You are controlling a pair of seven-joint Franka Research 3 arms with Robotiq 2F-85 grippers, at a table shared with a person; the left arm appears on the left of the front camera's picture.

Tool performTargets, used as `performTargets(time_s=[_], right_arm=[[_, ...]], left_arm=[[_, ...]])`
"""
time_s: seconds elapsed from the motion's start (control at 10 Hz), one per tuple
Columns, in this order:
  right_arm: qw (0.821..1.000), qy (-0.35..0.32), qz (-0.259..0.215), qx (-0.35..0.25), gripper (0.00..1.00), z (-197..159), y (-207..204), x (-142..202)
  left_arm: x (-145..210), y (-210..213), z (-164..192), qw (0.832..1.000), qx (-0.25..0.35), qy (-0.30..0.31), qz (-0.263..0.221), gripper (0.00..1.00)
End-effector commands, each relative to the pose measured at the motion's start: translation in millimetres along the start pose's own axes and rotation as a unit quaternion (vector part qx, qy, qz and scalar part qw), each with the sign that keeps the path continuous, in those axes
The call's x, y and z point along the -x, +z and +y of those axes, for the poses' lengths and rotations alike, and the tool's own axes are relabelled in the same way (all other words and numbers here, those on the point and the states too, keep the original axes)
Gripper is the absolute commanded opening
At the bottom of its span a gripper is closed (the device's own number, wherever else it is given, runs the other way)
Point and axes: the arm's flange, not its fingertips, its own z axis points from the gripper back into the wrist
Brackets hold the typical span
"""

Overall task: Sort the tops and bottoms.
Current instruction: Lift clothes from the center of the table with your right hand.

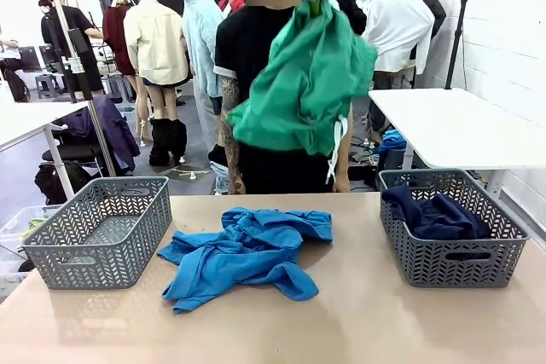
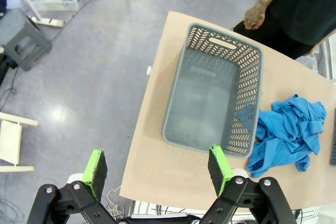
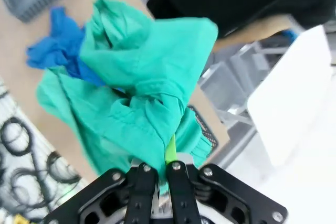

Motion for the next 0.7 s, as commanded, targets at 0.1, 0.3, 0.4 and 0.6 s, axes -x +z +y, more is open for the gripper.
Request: performTargets(time_s=[0.1,0.3,0.4,0.6], right_arm=[[0.999,-0.02,0.041,-0.001,0.0,2.7,12.1,-38.6],[1.0,-0.012,-0.004,0.006,0.0,4.9,22.3,1.5],[1.0,-0.012,-0.004,0.006,0.0,4.9,22.3,1.5],[1.0,-0.012,-0.004,0.006,0.0,4.9,22.3,1.5]], left_arm=[[-1.2,0.2,0.8,1.0,0.005,-0.001,-0.001,1.0],[-1.2,0.2,0.8,1.0,0.005,-0.001,-0.001,1.0],[-1.2,0.2,0.8,1.0,0.005,-0.001,-0.001,1.0],[-1.2,0.2,0.8,1.0,0.005,-0.001,-0.001,1.0]])
